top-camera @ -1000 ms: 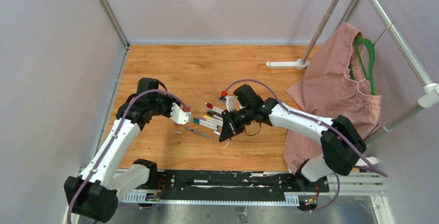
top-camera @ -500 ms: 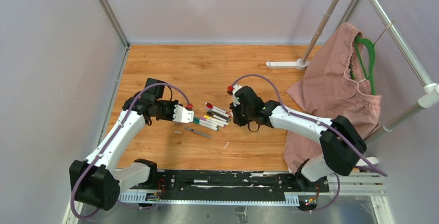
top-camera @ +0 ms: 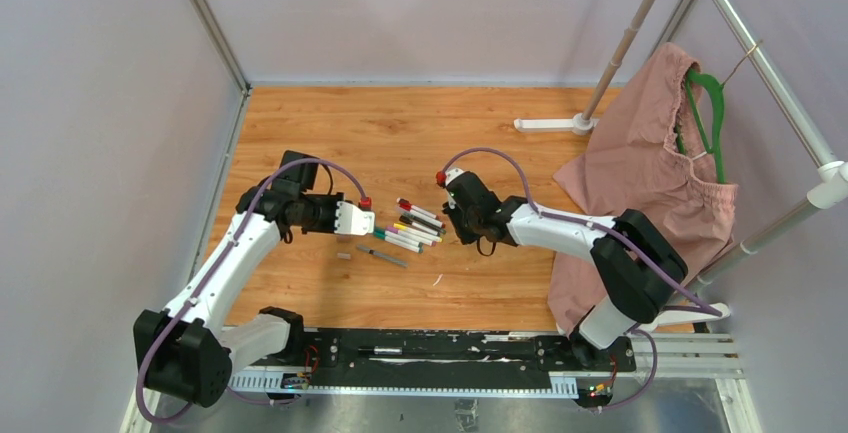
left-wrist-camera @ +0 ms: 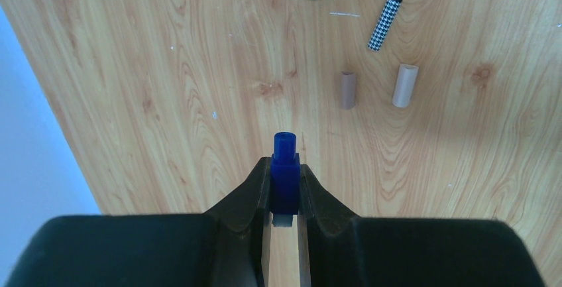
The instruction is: Open the pen caps
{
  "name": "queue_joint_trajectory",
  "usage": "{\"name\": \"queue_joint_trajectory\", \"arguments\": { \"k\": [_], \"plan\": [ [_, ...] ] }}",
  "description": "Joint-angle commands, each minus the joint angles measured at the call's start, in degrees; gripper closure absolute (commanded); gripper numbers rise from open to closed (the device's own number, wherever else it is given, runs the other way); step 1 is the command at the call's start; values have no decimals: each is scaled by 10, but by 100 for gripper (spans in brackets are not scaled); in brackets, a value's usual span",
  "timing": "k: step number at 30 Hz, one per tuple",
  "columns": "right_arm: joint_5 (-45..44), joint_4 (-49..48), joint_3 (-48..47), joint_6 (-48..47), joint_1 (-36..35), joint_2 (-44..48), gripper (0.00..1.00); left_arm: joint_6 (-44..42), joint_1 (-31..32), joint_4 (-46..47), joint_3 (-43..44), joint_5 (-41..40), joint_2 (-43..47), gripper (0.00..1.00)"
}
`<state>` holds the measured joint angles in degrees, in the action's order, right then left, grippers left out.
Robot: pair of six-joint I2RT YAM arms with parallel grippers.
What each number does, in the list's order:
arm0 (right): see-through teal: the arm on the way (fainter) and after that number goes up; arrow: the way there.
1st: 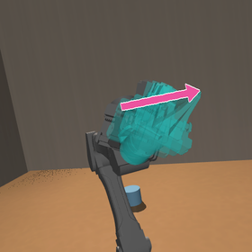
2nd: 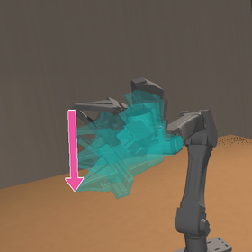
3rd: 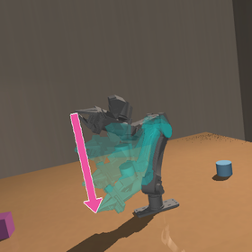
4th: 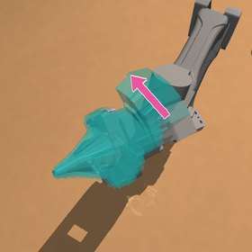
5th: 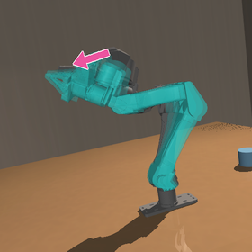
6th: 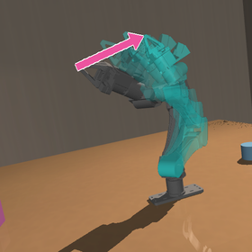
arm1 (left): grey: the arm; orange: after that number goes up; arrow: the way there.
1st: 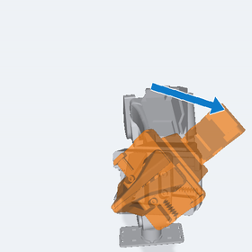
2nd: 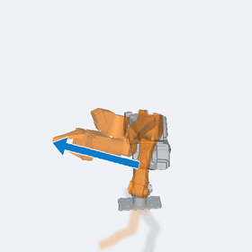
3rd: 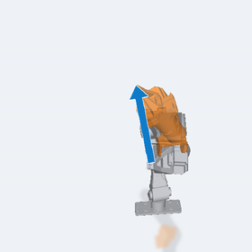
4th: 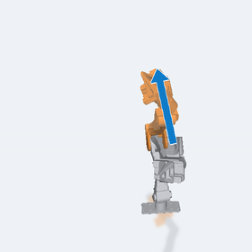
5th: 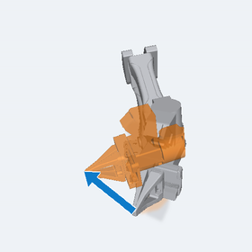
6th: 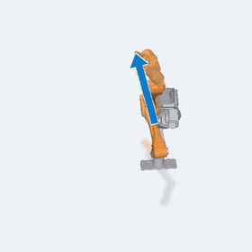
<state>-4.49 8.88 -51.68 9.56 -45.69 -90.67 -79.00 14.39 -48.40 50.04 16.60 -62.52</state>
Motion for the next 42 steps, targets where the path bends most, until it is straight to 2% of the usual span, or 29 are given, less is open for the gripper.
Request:
{"name": "queue_joint_trajectory", "arguments": {
  "k": [1,9,12,16,20,23,30,34,42],
  "plan": [
    [-12,-5,14,-8,5,-10,78,13,2,-15,26,16,3,100],
    [-23,-5,27,7,5,-2,74,20,2,-23,46,24,4,100],
    [-30,-4,30,10,5,12,80,22,2,-24,46,24,6,100],
    [-27,-1,23,19,-2,29,79,27,2,-24,44,25,6,100],
    [0,-4,9,41,-14,34,85,32,2,-24,38,24,-1,100],
    [21,-17,11,60,-16,27,86,34,2,-23,31,20,-19,100],
    [57,-41,22,79,-11,-15,87,38,2,-22,21,23,-98,87],
    [69,-53,32,93,16,-29,88,53,2,-11,25,24,-147,79],
    [73,-64,63,101,59,-21,89,53,5,16,26,27,-215,71]
  ]
}}
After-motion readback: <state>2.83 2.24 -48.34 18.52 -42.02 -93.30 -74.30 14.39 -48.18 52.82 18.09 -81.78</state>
